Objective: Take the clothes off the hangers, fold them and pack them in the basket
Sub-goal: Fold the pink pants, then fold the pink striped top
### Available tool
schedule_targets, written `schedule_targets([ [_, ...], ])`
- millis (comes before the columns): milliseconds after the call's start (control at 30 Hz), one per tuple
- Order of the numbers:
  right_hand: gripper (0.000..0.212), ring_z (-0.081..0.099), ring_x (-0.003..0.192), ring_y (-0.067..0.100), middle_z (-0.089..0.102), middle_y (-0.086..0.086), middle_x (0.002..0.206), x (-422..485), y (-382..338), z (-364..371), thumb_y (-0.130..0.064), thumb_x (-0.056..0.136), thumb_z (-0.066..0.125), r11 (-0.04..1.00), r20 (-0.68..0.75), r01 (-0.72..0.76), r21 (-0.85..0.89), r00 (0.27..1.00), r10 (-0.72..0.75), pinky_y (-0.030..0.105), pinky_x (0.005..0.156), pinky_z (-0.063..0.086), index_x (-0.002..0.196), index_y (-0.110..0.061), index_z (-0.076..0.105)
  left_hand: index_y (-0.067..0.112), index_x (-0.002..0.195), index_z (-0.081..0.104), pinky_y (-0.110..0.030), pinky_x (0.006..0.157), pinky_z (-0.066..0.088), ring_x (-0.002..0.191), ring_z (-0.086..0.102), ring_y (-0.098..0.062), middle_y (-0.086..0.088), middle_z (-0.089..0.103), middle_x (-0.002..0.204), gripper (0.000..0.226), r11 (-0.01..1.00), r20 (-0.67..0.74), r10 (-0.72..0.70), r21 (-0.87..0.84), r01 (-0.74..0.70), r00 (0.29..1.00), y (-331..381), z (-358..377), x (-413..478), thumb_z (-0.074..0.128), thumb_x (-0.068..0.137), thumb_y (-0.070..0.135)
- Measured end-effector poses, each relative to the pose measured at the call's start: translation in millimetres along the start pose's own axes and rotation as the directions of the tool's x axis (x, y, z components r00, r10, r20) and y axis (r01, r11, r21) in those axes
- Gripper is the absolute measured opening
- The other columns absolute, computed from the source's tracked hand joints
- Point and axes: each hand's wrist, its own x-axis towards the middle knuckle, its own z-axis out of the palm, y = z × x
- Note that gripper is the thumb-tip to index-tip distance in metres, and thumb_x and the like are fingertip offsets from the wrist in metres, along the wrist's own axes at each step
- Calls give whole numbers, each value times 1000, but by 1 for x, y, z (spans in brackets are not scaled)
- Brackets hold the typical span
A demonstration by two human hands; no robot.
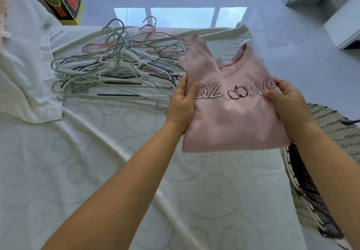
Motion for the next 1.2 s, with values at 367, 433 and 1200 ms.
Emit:
schedule_targets([
  [367, 73, 8, 145, 28, 3, 10, 158, 54, 125, 38, -42, 92, 49, 541, 254, 158, -826, 961, 108, 42, 116, 13, 150, -26, 9, 28, 150, 7, -49, 116, 11, 145, -2, -18, 2, -4, 159, 70, 495, 401, -202, 829, -260, 894, -110, 43, 2, 36, 92, 55],
  [433, 76, 9, 144, 29, 2, 9, 158, 50, 135, 47, -45, 91, 49, 507, 214, 135, -851, 972, 101, 44, 115, 12, 150, -29, 4, 31, 149, -3, -56, 114, 3, 144, -15, -13, 11, -16, 156, 69, 311, 389, -355, 907, -285, 850, -121, 44, -2, 29, 94, 58],
  [1200, 86, 63, 67, -8, 68, -14, 78, -110, 101, 160, -90, 31, 60, 933, 181, -300, 199, 947, 266, 6, 57, 49, 89, -26, 56, 7, 99, 53, -20, 56, 49, 59, 64, -9, -7, 65, 83, 37, 838, -367, -540, -320, 442, 758, -87, -252, -164, 39, 95, 41],
])
